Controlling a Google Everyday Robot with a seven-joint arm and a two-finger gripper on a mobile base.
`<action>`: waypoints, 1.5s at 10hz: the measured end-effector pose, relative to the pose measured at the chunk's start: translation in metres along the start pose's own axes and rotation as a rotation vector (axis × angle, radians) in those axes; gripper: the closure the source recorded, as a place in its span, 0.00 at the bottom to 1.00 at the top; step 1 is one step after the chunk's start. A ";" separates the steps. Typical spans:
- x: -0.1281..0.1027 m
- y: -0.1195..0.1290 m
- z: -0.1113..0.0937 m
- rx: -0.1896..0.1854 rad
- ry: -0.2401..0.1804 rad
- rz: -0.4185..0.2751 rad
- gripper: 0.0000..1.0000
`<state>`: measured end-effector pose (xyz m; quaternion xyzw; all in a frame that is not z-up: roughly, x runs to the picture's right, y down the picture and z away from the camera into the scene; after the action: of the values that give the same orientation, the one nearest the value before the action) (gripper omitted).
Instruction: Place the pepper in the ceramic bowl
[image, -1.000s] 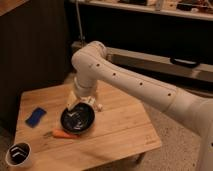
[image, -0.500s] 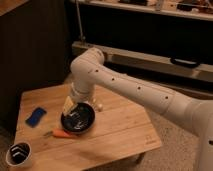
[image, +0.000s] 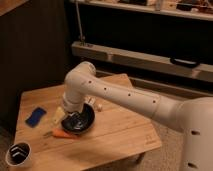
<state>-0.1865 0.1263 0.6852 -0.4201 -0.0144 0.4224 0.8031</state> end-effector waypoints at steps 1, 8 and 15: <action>-0.005 0.003 0.011 0.016 0.009 -0.032 0.20; -0.019 0.032 0.081 0.128 0.123 -0.214 0.20; -0.019 0.064 0.103 0.056 0.158 -0.377 0.20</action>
<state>-0.2810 0.2001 0.7142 -0.4192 -0.0179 0.2305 0.8780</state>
